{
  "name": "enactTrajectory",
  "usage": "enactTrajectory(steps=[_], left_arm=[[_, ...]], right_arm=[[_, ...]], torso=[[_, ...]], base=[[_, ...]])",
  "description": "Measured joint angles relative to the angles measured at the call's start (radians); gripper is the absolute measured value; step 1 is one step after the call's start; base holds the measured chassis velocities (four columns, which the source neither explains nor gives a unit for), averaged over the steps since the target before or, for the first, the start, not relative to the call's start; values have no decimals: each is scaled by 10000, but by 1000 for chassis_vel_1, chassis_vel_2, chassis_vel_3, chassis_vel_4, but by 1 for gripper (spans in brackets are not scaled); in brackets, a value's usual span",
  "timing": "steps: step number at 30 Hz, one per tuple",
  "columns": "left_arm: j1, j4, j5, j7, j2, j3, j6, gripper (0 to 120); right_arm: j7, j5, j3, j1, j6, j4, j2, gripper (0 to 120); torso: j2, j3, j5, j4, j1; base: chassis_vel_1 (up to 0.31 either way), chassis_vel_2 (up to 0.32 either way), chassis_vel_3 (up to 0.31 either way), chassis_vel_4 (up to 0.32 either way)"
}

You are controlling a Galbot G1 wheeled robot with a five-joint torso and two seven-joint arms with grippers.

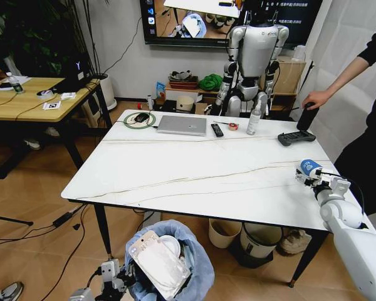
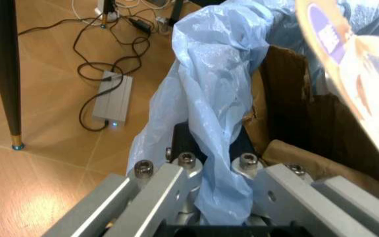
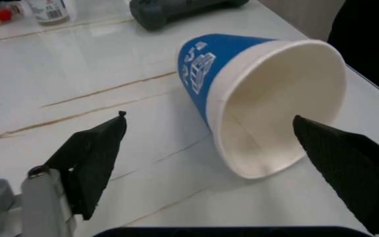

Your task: Pick up the trash bin and place the trash from the table into it.

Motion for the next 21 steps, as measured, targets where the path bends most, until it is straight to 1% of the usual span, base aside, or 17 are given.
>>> enactTrajectory(steps=[1,3,5,6,11,12,13,14,17,18,19,21], left_arm=[[1,-1,0,0,3,-3,0,0],[1,-3,-2,0,10,-11,0,0],[-1,-3,-2,-1,11,-9,0,0],[-1,-3,-2,-1,11,-9,0,0],[-23,6,-6,-1,26,1,-1,0],[-23,7,-11,-1,34,1,-1,0],[-23,7,-11,-1,34,1,-1,0],[-23,10,-17,-1,44,1,-1,0],[-23,22,-23,-1,53,-3,-5,0],[-24,24,-25,-1,57,-2,-5,0],[-24,24,-25,-1,57,-2,-5,0],[-29,25,-39,-1,70,-5,-6,0]], right_arm=[[-19,-2,-3,25,26,-64,0,88],[-129,-8,-9,134,138,-383,-20,77],[-187,-8,0,150,186,-459,-53,69],[-187,-8,0,150,186,-459,-53,69],[-255,-5,20,201,258,-517,-57,48],[-267,-6,20,207,265,-518,-56,45],[-267,-6,20,207,265,-518,-56,45],[-296,-6,15,209,273,-517,-55,38],[-410,-3,-22,226,342,-513,-52,26],[-435,-1,-34,239,368,-513,-48,23],[-435,-1,-34,239,368,-513,-48,23],[-531,30,-73,270,453,-513,-41,11]], torso=[[0,0,0,0,0],[0,0,1,-1,0],[0,0,0,-1,0],[0,0,0,-1,0],[0,0,-1,-1,0],[0,0,-1,-1,0],[0,0,-1,-1,0],[0,0,-1,0,0],[0,0,0,-1,0],[0,0,0,-1,0],[0,0,0,-1,0],[0,0,-1,0,0]], base=[[0,0,0,0],[0,0,0,0],[0,0,0,0],[0,0,0,0],[0,0,0,0],[0,0,0,0],[0,0,0,0],[0,0,0,0],[0,0,0,0],[0,0,0,0],[0,0,0,0],[0,0,0,0]])
